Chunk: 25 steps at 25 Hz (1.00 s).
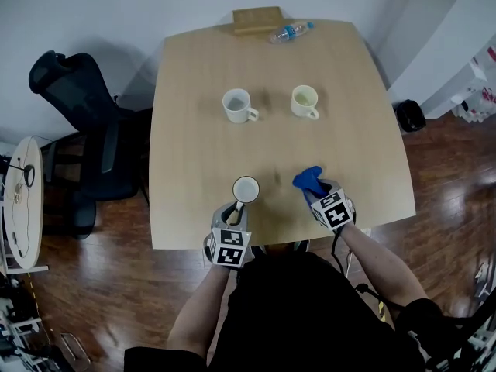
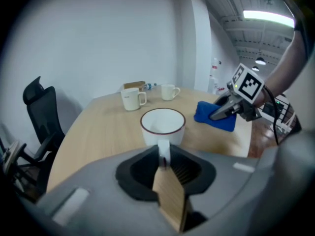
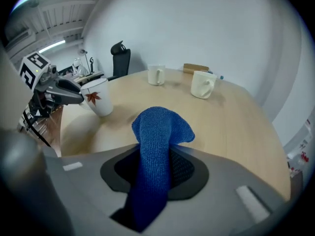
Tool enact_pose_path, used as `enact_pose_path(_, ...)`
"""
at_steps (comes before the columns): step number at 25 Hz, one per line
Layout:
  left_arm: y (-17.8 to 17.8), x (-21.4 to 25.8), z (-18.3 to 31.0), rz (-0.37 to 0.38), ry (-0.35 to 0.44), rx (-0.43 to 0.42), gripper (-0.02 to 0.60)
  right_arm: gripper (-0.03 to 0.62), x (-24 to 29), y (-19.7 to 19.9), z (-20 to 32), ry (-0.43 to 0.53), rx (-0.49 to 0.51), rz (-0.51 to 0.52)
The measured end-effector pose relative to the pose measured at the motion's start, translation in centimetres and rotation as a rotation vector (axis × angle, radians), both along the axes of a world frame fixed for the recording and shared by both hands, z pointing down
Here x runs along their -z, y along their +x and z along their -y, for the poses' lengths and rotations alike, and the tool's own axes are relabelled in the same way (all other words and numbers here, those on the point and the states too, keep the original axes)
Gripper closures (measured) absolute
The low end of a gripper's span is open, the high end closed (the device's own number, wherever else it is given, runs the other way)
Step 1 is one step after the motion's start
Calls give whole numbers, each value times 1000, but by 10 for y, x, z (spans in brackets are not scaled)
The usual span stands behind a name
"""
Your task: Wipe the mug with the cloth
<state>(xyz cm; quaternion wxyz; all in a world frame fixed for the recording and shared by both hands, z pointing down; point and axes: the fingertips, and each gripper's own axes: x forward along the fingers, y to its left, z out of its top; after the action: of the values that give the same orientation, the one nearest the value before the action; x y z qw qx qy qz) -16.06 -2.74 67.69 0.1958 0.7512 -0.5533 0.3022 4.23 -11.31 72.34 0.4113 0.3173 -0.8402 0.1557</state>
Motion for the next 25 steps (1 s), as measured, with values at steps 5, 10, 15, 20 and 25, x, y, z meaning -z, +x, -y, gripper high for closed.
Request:
enact_pose_path(5,4,15,7,-195,-57,59,512,470,53,-3,8,36,-71,218)
enact_pose_path(10,23,82,36,-510,-7,118,512,471,190,-30,19,295,-19,464)
enact_pose_path(15,66,191,77,-775,135,39,512,471,323,-86,-9,686,310,411)
enact_pose_path(20,91,267,91,-915,236,-36,512,474,359,-100,-20,968,391,249)
enact_pose_path(25,92,283,94,-944,262,-50,512,476,371,-95,-16,1048,422,162)
